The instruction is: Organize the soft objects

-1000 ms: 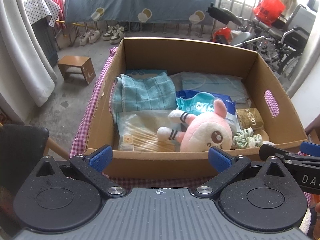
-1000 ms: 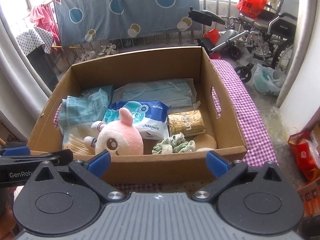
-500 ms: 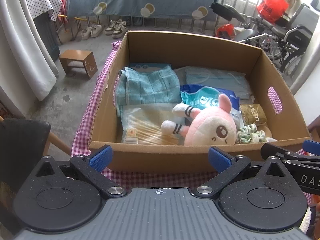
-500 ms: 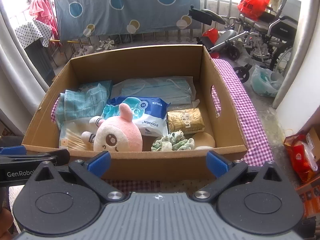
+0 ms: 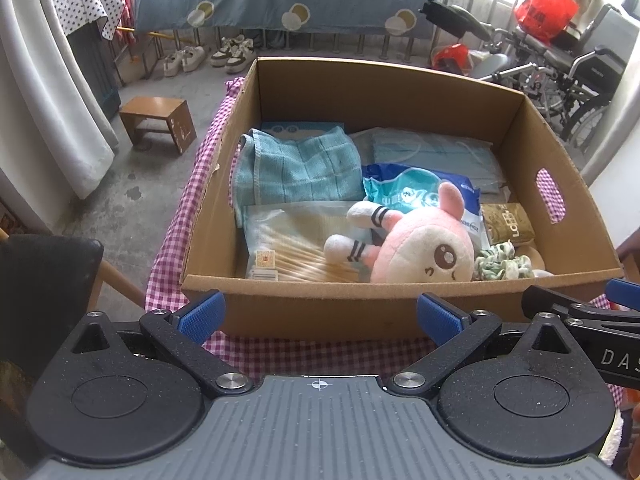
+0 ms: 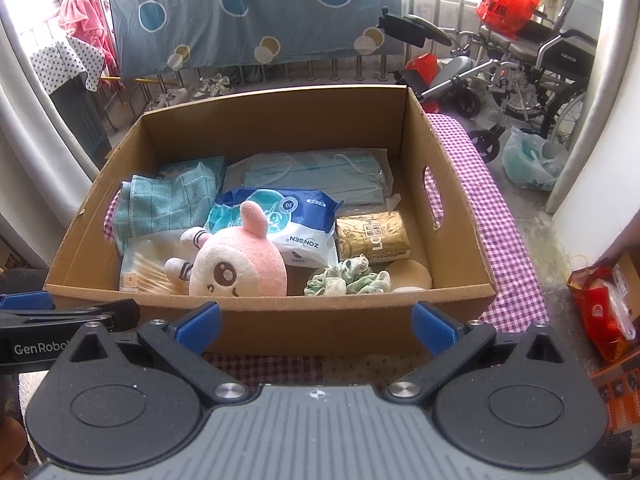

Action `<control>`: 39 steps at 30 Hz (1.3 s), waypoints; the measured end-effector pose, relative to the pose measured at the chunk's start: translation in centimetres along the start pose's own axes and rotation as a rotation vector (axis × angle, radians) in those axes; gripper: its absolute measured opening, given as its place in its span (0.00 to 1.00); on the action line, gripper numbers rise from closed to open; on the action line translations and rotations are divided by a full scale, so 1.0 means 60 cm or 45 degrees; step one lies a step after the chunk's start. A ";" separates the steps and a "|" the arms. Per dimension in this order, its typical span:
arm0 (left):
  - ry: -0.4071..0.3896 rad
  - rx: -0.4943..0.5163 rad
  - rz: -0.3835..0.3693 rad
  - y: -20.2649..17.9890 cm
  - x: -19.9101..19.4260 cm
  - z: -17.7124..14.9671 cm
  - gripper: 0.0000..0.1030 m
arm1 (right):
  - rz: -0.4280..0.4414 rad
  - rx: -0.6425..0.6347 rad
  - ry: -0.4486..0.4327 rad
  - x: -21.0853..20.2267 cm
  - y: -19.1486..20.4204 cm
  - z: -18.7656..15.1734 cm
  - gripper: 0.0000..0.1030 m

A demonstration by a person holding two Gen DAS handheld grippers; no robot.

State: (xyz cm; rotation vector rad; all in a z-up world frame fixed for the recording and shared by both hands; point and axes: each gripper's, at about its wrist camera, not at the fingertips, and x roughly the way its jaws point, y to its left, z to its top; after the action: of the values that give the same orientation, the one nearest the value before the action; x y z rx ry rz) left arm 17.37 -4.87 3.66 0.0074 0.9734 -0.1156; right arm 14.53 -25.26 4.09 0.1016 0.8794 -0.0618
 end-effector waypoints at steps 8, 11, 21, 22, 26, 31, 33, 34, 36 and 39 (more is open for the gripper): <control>0.009 -0.001 -0.002 0.000 0.001 -0.002 0.99 | -0.002 -0.005 0.006 -0.001 -0.001 0.000 1.00; 0.008 0.000 -0.002 0.000 0.000 -0.003 0.99 | -0.001 -0.005 0.004 -0.002 -0.001 -0.001 1.00; 0.010 0.000 -0.001 0.000 -0.001 -0.004 0.99 | -0.001 -0.005 0.005 -0.002 -0.001 -0.001 1.00; 0.009 0.000 -0.001 0.000 -0.001 -0.004 0.99 | -0.001 -0.005 0.005 -0.002 -0.001 -0.001 1.00; 0.009 0.000 -0.001 0.000 -0.001 -0.004 0.99 | -0.004 -0.005 0.005 -0.004 -0.001 -0.002 1.00; 0.010 -0.001 -0.001 0.000 0.000 -0.004 0.99 | -0.004 -0.006 0.004 -0.003 -0.001 -0.002 1.00; 0.011 -0.002 0.000 0.002 -0.002 -0.004 0.99 | -0.006 -0.007 0.005 -0.005 -0.001 -0.003 1.00; 0.011 -0.002 0.000 0.002 -0.002 -0.004 0.99 | -0.007 -0.008 0.006 -0.005 -0.001 -0.003 1.00; 0.011 -0.001 0.000 0.002 -0.001 -0.004 0.99 | -0.007 -0.008 0.006 -0.005 -0.001 -0.002 1.00; 0.009 -0.001 0.002 0.003 -0.003 -0.004 0.99 | -0.006 -0.008 0.006 -0.005 -0.001 -0.002 1.00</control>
State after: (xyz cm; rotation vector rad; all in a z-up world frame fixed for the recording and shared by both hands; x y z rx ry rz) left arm 17.08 -4.67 3.65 0.0077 0.9802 -0.1134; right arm 14.24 -25.30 4.23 0.0937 0.8845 -0.0634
